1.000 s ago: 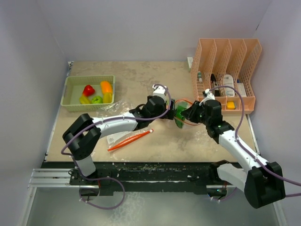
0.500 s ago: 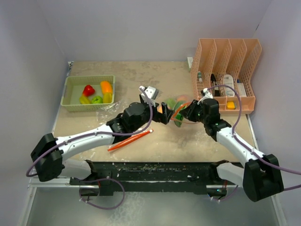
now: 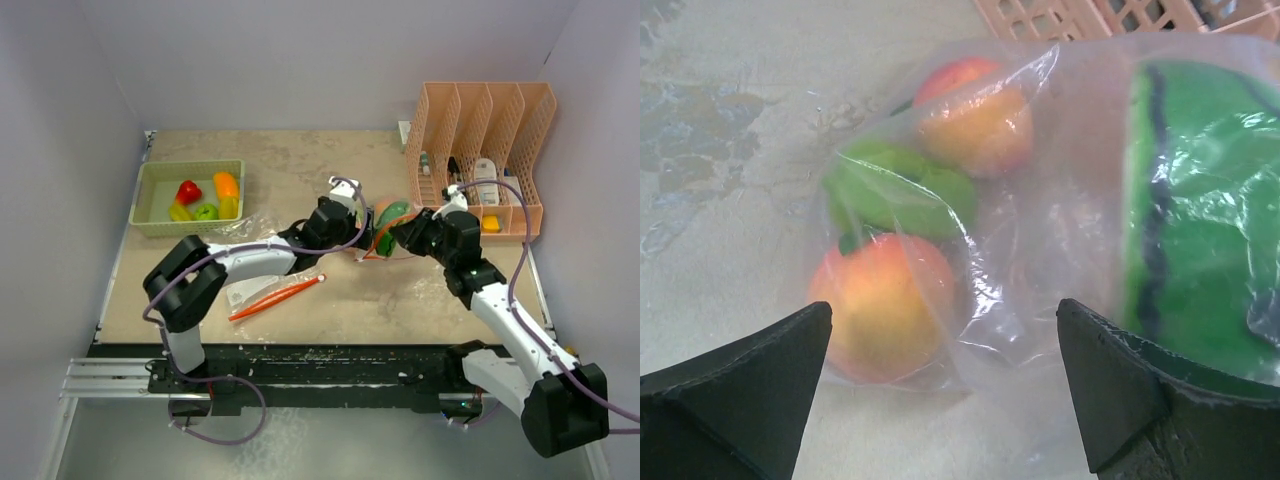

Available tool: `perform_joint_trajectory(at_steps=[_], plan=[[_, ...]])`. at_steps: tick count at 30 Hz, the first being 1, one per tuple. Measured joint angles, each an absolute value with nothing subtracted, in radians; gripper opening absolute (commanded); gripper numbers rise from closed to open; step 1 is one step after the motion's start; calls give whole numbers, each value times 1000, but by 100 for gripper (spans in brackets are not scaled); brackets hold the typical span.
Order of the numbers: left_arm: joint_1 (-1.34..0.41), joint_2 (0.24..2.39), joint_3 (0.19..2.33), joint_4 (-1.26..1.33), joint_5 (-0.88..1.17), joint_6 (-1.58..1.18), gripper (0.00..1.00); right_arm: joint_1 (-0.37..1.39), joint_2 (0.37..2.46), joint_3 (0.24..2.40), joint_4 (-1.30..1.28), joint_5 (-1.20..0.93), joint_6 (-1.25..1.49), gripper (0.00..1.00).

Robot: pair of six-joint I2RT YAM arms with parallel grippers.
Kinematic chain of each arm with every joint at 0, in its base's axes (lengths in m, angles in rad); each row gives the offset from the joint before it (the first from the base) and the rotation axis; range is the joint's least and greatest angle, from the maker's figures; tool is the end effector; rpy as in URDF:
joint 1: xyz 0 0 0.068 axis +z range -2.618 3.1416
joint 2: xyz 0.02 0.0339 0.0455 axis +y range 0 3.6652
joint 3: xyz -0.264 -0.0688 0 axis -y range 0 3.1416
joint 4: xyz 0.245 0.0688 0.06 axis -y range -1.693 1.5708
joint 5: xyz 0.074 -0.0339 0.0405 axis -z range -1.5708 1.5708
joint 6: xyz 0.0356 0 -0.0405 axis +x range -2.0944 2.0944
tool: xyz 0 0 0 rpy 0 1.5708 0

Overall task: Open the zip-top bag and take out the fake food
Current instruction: Pick up the fake fruit from the zipper food storage bag.

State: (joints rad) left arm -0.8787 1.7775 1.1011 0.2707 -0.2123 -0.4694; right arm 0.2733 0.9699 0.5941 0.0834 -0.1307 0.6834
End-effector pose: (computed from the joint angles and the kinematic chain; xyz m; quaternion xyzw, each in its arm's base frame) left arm 0.2628 -0.3053 0.2224 0.1117 0.8249 -0.2723 0.4826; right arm 0.2157 0.0653 0.2656 0.1249 0.7920 0.3205 0.5043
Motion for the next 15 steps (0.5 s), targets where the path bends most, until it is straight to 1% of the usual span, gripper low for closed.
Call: perform_joint_trajectory(at_steps=[6, 15], plan=[[-874, 1903, 1181, 254, -213, -487, 96, 276, 908, 595, 45, -141, 691, 0], [-873, 1952, 1190, 245, -204, -523, 96, 282, 851, 654, -22, -179, 713, 0]])
